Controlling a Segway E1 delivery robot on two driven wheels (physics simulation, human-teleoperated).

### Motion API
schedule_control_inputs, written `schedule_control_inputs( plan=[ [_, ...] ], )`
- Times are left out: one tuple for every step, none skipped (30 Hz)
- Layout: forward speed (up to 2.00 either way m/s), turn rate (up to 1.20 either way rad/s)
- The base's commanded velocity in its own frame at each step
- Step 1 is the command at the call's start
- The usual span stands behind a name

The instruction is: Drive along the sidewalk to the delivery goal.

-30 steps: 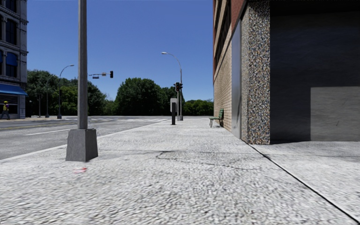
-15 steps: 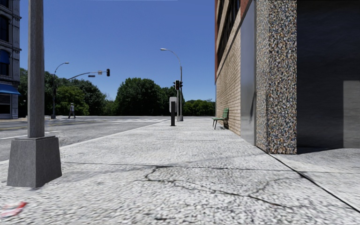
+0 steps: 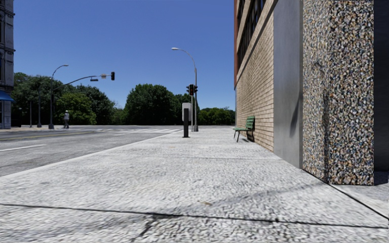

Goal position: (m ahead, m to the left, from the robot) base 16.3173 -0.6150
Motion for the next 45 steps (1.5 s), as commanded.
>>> schedule_control_inputs(
  plan=[
    [2.0,0.0],
    [2.0,0.0],
    [2.0,0.0],
    [2.0,0.0],
    [2.0,0.0],
    [2.0,0.0],
    [2.0,0.0],
    [2.0,0.0],
    [2.0,0.0],
    [2.0,0.0],
    [2.0,0.0],
    [2.0,0.0],
    [2.0,0.0],
    [2.0,0.0],
    [2.0,0.0],
    [2.0,0.0],
    [2.0,0.0],
    [2.0,0.0],
    [2.0,0.0],
    [2.0,0.0],
    [2.0,0.0],
    [2.0,0.0],
    [2.0,0.0],
    [2.0,0.0],
    [2.0,0.0],
    [2.0,0.0],
    [2.0,0.0],
    [2.0,0.0],
    [2.0,0.0],
    [2.0,0.0],
    [2.0,0.0],
    [2.0,0.0],
    [2.0,0.0],
    [2.0,0.0],
    [2.0,0.0],
    [2.0,0.0],
    [2.0,0.0],
    [2.0,0.0],
    [2.0,-0.16],
    [2.0,-0.16],
    [2.0,-0.23],
    [2.0,-0.24],
    [2.0,-0.25],
    [2.0,-0.25],
    [2.0,-0.25]
  ],
)
